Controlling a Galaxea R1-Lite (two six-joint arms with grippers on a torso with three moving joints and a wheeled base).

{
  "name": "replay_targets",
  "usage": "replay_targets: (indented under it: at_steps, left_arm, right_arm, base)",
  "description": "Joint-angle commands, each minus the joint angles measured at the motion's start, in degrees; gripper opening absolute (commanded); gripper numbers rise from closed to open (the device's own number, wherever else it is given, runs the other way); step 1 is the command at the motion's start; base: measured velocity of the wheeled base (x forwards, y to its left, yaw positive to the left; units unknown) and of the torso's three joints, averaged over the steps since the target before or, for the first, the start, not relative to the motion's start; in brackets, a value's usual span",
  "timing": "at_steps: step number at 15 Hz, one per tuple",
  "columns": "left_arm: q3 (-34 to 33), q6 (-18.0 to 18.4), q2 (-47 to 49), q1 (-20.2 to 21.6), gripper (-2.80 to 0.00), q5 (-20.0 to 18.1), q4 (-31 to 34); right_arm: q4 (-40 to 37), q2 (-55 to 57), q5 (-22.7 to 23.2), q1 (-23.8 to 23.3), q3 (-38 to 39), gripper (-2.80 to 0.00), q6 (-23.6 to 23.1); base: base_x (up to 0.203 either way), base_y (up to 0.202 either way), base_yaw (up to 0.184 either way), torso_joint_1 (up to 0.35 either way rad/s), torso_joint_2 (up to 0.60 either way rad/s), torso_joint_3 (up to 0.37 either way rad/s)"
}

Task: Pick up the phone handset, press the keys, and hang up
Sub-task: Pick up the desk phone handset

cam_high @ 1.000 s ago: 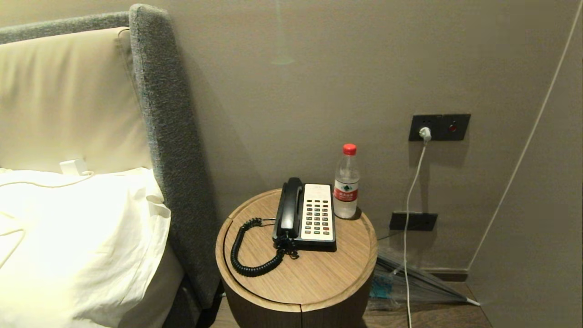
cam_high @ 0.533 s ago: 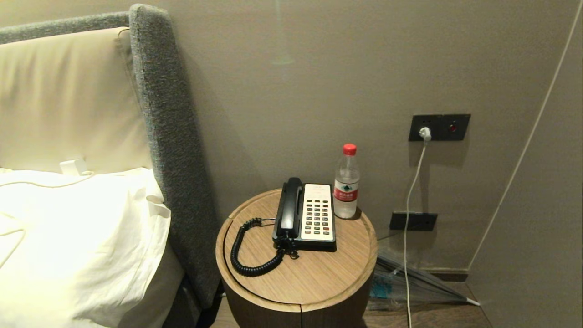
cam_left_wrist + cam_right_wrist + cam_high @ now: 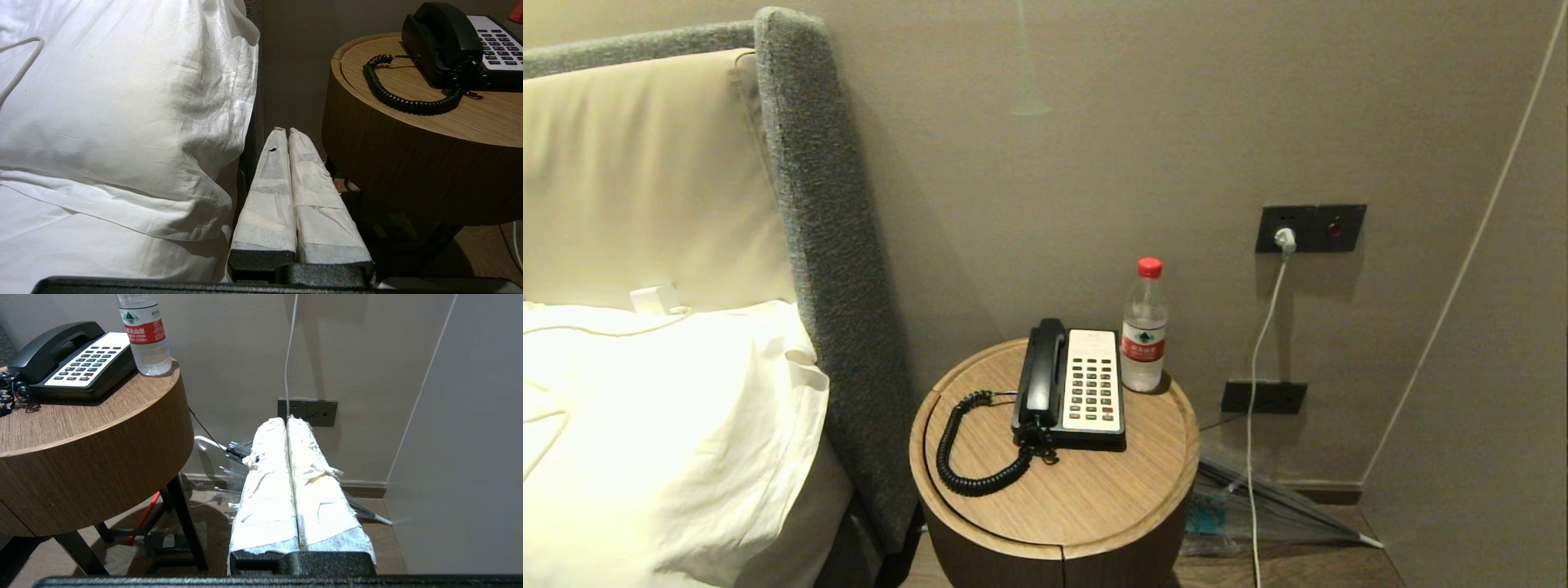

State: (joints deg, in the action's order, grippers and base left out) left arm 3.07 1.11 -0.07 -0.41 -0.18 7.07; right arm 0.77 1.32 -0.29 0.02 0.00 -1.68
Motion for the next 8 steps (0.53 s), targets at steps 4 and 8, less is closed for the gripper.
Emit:
replay_targets:
  at_steps: [4, 8]
  left_arm:
    - [0.0, -0.1, 0.0, 0.0, -2.80, 0.0, 0.0]
    - [0.0, -0.1, 0.0, 0.0, -2.80, 0.0, 0.0]
  right_arm:
    - [0.0, 0.0, 0.0, 0.1, 0.1, -2.80, -0.1]
    - [0.0, 0.0, 0.0, 0.0, 0.1, -2.80, -0.1]
  base:
    - [0.000, 0.000, 0.000, 0.000, 0.00, 0.000]
    - [0.000, 0.000, 0.000, 0.000, 0.00, 0.000]
